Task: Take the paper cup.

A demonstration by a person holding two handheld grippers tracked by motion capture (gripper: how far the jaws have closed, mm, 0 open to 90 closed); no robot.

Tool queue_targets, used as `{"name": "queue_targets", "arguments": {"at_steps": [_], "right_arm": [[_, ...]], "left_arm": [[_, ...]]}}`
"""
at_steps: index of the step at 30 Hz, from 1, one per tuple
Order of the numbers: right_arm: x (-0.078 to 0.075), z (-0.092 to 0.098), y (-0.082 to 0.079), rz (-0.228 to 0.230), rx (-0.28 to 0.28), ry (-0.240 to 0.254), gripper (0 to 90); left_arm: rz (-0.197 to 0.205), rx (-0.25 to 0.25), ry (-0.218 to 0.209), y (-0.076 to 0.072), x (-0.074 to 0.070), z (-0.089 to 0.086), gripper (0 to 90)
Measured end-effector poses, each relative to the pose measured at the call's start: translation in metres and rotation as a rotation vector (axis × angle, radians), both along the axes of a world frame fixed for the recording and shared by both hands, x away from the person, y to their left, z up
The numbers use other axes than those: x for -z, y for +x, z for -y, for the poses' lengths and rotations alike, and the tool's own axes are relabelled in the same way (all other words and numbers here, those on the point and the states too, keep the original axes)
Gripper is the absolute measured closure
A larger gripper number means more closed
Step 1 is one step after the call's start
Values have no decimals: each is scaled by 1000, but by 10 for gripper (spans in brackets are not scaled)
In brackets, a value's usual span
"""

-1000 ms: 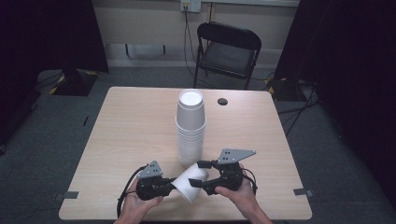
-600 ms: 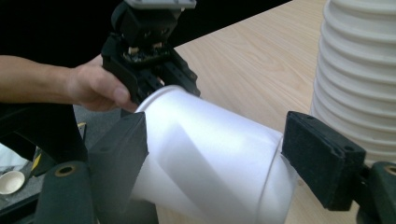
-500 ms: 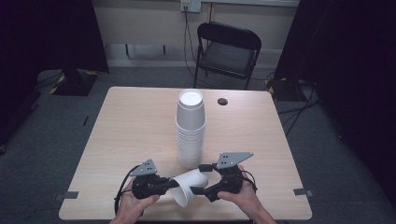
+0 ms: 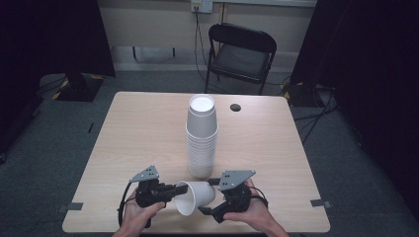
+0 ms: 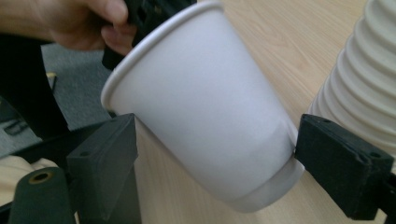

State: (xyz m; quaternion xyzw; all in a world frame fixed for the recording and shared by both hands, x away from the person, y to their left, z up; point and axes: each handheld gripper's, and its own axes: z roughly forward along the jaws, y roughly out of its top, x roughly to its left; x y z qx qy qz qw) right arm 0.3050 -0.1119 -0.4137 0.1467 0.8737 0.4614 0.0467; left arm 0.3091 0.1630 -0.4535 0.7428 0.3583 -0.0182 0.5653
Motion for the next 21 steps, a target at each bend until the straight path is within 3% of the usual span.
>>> {"name": "queue_targets", "arguments": {"at_steps": [6,11,17,21], "right_arm": [[4,-8,-5,92,1,-76,120],[7,-19,-12,215,3,-164,99],[13,-22,-12,248,11,-202,130],[15,-21,-12,252,17,-190,146]], "left_arm": [[-30,-6,-20,2,0,-1,862],[-68,7,-64,2,-1,1,861],[-88,11,-77,3,-2,7,857],[-88,7,-97,4,-2,6,845]]}}
